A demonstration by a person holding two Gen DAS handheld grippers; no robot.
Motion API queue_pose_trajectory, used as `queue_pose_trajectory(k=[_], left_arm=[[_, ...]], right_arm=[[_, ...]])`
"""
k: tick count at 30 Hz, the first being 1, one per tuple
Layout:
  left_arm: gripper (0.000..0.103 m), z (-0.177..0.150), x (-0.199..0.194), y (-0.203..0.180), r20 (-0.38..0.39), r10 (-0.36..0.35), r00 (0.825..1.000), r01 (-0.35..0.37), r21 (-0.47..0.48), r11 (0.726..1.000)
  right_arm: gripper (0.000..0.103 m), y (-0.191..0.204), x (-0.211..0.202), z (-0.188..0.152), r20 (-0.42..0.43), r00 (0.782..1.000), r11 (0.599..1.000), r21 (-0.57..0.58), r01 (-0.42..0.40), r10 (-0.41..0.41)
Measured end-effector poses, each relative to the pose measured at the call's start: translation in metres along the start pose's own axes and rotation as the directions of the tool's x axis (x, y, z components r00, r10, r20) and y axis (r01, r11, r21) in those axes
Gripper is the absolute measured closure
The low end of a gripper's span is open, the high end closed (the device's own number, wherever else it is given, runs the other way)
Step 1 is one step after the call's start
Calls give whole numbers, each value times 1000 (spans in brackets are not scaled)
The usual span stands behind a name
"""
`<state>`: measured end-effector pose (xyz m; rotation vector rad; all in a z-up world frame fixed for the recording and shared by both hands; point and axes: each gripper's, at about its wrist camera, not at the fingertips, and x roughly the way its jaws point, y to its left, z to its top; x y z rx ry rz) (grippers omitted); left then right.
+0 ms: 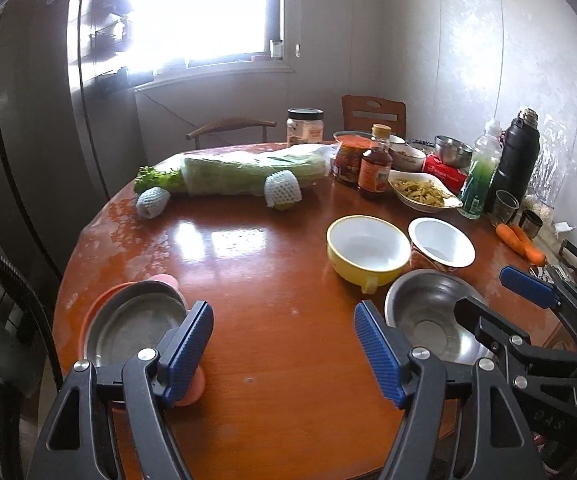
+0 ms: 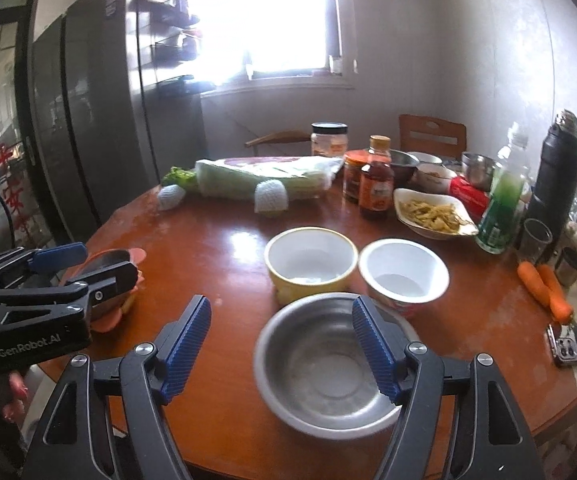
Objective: Organize plates and bowls
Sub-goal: 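Open both tools and move them to the large steel bowl, then grip the large steel bowl rim between both tools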
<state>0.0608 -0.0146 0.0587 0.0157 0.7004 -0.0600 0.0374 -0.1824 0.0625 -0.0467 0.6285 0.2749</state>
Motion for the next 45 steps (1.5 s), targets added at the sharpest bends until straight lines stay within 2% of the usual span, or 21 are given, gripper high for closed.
queue_pose_trajectory(k=[11, 22, 33, 38, 40, 42, 45], left_arm=[[30, -2, 24, -41, -31, -65, 997, 66, 16, 998], [30, -13, 64, -66, -112, -93, 989, 96, 28, 995], [30, -24, 100, -74, -184, -133, 974, 138, 14, 990], [32, -27, 111, -78, -205, -144, 968, 150, 13, 989], [40, -27, 115, -79, -216, -152, 965, 158, 11, 987], [44, -27, 118, -80, -222, -160, 962, 166, 9, 986], [56, -28, 123, -82, -235, -183, 955, 189, 4, 982]], right_arm=[[28, -45, 3, -15, -20, 998, 997, 33, 64, -64], [28, -86, 24, -43, -101, 991, 990, 103, 99, -89], [28, -96, 51, -57, -163, 982, 988, 103, 112, -95], [38, -100, 57, -59, -163, 982, 988, 109, 112, -93], [43, -100, 58, -59, -162, 982, 988, 106, 111, -93], [48, -100, 60, -59, -164, 983, 989, 105, 104, -85], [58, -99, 64, -60, -169, 984, 992, 100, 82, -64]])
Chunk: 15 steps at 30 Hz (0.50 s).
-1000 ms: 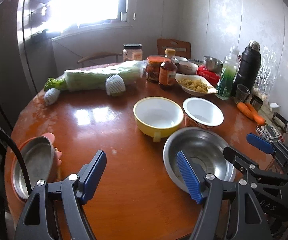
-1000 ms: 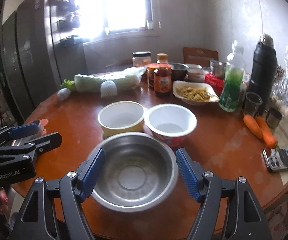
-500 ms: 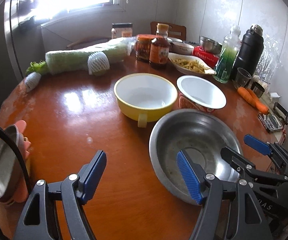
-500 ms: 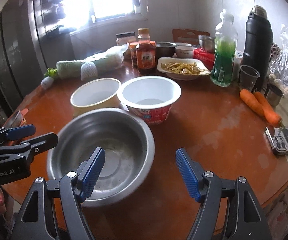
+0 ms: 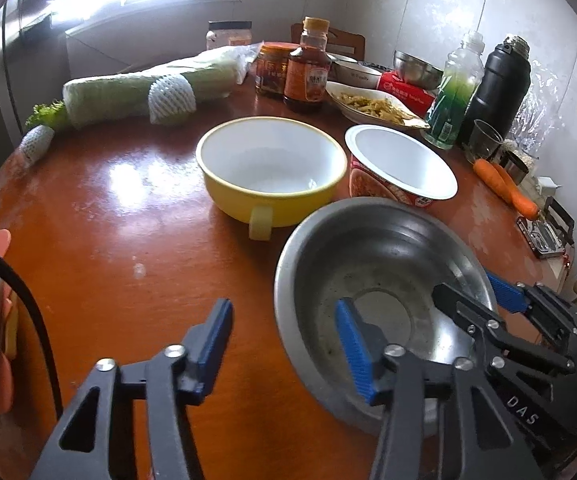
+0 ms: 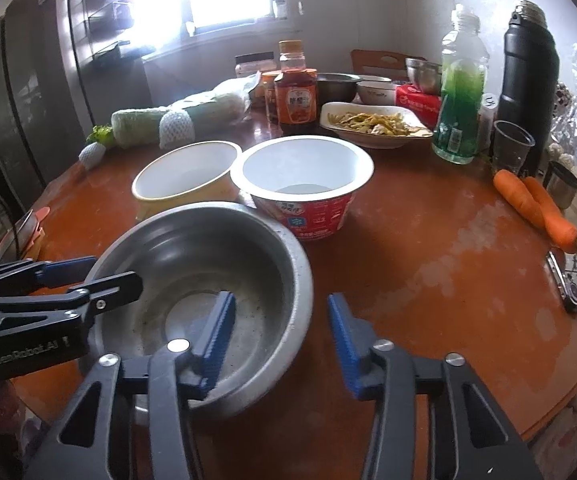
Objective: Organize plates and bowls
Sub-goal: 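Grip the large steel bowl rim between both tools, then lift and carry the steel bowl toward the stacked plates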
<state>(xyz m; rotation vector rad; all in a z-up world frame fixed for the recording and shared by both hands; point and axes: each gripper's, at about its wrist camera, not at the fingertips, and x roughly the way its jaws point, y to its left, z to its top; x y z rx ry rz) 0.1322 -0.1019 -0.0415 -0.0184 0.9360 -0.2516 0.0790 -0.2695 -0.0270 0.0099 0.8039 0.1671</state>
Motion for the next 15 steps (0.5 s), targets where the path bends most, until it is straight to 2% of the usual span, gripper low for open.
queue_pose_trajectory(k=[1, 4, 15], left_arm=[[62, 0, 2, -1, -5, -7, 1000, 7, 1, 1000], [72, -1, 5, -4, -20, -34, 999, 34, 9, 999], [72, -9, -15, 4, -2, -9, 1000, 9, 23, 1000]], right_arm=[[60, 1, 1, 0, -4, 1000, 1000, -3, -5, 5], [64, 6, 3, -1, -13, 1000, 1000, -19, -16, 16], [64, 25, -5, -4, -29, 998, 997, -48, -57, 55]])
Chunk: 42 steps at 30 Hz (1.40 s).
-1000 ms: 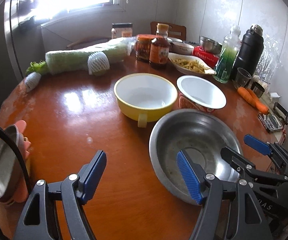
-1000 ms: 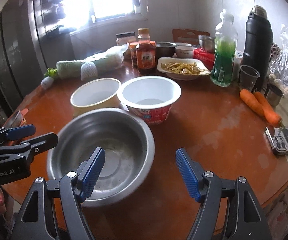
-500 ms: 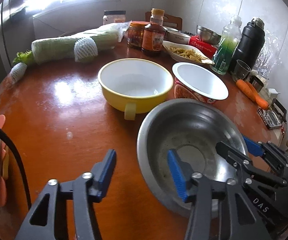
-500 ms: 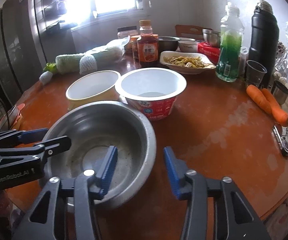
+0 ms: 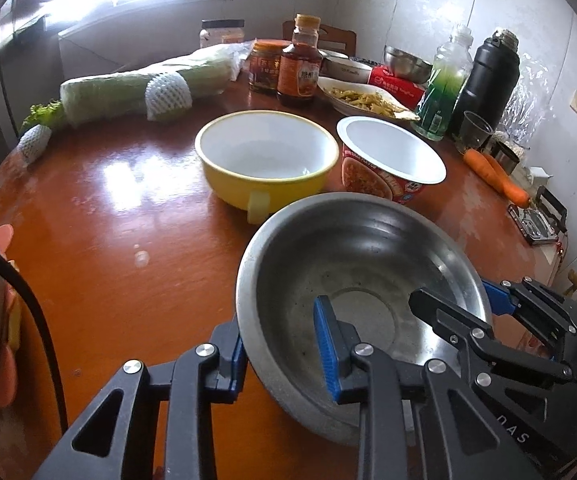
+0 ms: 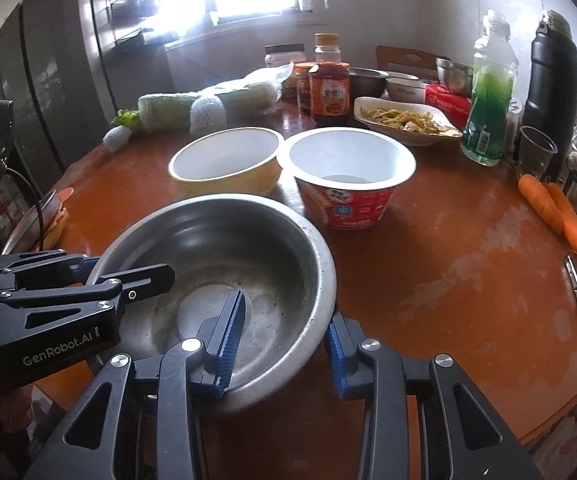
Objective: Organize plates and bowls
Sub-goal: 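Lift and carry the steel bowl toward the stacked plates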
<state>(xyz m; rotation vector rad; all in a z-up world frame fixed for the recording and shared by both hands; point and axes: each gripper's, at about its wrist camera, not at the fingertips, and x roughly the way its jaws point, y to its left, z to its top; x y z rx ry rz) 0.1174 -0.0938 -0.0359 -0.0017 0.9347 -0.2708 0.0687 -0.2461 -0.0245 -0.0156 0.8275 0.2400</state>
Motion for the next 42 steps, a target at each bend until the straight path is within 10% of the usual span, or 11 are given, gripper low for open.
queue_pose_trajectory(k=[20, 42], left_arm=[[72, -36, -47, 55, 24, 113, 993, -111, -56, 992], [72, -41, -25, 59, 4, 133, 991, -133, -43, 990]], right_arm=[[63, 78, -10, 5, 15, 995, 988, -120, -100, 103], [63, 76, 10, 1, 1, 994, 990, -95, -107, 107]])
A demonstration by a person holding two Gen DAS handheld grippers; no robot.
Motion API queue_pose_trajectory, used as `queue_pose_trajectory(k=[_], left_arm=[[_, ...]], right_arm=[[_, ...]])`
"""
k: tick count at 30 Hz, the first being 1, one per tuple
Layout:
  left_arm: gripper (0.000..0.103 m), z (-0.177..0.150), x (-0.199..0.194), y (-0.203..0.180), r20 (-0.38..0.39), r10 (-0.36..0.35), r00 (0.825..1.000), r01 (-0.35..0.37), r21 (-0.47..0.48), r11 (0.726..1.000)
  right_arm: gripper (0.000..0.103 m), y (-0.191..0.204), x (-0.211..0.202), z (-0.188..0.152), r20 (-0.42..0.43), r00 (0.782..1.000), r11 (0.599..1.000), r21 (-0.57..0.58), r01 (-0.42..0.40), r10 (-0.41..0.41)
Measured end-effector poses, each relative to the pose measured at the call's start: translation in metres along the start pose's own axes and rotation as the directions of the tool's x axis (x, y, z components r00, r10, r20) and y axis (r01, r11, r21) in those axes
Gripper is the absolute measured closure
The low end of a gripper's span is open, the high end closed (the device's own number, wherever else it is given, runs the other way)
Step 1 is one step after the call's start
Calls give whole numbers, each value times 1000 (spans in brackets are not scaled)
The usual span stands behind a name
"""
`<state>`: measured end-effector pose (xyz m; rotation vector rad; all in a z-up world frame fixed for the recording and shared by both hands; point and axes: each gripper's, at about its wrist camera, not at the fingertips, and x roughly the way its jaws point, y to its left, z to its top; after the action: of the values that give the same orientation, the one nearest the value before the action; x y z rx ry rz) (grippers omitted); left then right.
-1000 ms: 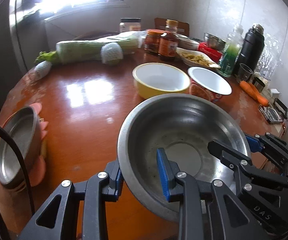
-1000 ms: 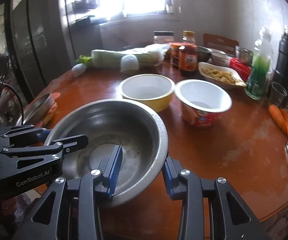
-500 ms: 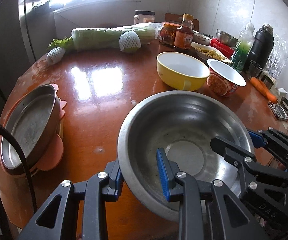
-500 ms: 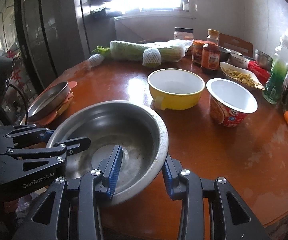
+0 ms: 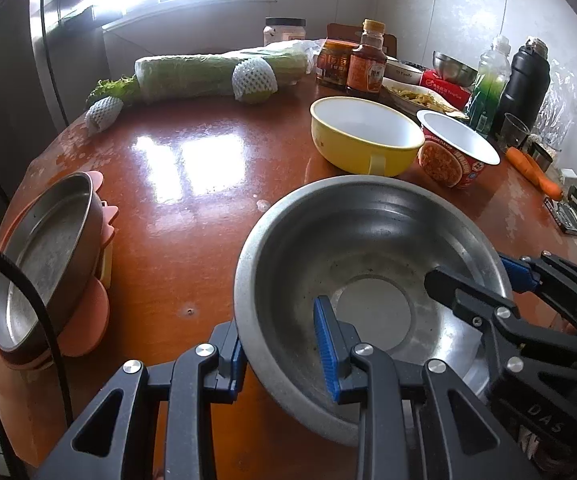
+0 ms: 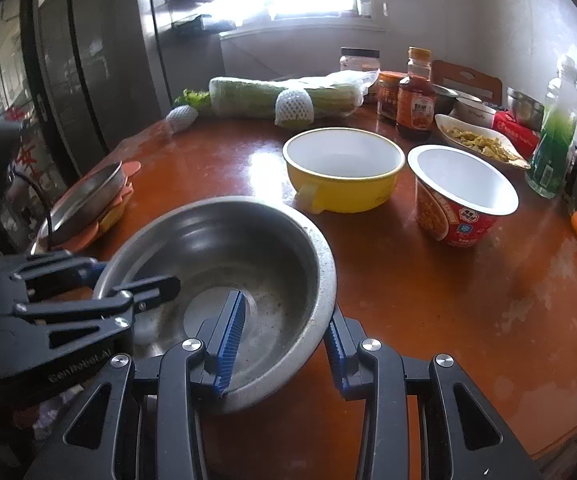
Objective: Organize plates and bowls
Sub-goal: 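Lift and carry the steel bowl toward the stacked plates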
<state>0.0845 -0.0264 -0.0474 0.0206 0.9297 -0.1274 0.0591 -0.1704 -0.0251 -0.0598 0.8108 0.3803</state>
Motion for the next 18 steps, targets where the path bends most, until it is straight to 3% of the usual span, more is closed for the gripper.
queue_pose_trajectory(k=[13, 18], left_arm=[[68, 2, -9, 4, 27, 22, 999, -21, -13, 1000], [63, 4, -14, 4, 42, 24, 999, -23, -16, 1000]], right_arm=[[59, 0, -4, 1, 10, 1000, 1000, 14, -5, 5], [51, -1, -9, 3, 24, 1000, 1000, 25, -1, 0]])
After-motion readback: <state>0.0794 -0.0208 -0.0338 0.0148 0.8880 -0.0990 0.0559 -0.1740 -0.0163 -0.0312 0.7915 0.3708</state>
